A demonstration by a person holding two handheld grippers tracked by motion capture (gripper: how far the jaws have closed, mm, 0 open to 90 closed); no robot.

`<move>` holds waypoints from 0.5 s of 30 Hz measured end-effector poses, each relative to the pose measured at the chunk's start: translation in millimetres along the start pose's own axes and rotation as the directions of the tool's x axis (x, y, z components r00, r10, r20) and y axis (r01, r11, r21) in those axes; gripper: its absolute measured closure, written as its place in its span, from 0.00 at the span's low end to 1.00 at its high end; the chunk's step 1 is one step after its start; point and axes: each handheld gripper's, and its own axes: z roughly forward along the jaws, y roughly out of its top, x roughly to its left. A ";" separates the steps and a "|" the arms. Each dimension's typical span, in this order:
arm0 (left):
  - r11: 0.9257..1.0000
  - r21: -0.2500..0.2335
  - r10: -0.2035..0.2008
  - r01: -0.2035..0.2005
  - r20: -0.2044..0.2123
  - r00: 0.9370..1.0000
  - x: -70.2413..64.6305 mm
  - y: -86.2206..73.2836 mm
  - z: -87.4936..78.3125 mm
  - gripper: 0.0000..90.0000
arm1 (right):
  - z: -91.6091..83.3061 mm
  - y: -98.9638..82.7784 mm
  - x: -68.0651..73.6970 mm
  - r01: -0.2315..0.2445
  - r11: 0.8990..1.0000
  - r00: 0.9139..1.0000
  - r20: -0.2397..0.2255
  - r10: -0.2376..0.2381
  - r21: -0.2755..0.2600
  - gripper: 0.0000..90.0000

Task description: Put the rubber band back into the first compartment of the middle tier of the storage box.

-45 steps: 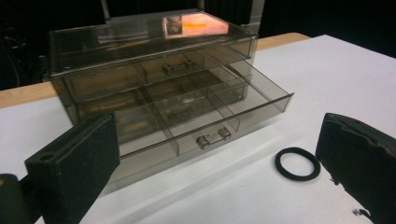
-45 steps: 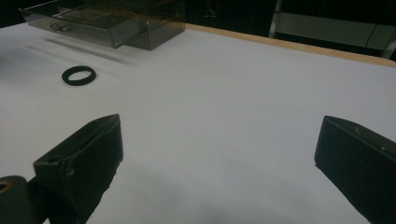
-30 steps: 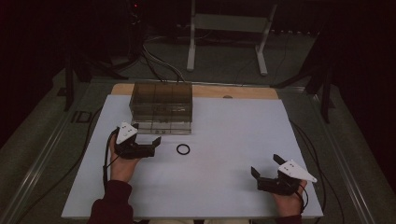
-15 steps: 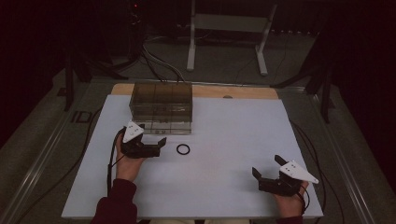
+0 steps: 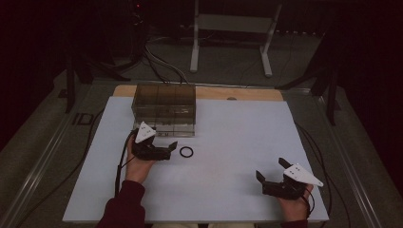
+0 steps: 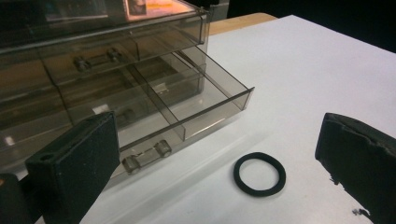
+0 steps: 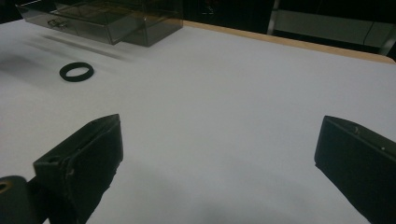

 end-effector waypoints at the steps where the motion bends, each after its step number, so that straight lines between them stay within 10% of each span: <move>1: 1.000 -0.002 -0.004 0.004 0.002 1.000 -0.4 -0.4 1.4 0.01 | -0.1 0.0 0.1 0.001 1.000 1.000 0.000 -0.001 -0.001 0.02; 15: 0.999 0.031 -0.035 0.034 0.033 0.999 -8.6 -3.8 18.3 0.07 | 0.8 0.1 0.9 0.006 1.000 1.000 -0.004 -0.006 0.003 0.02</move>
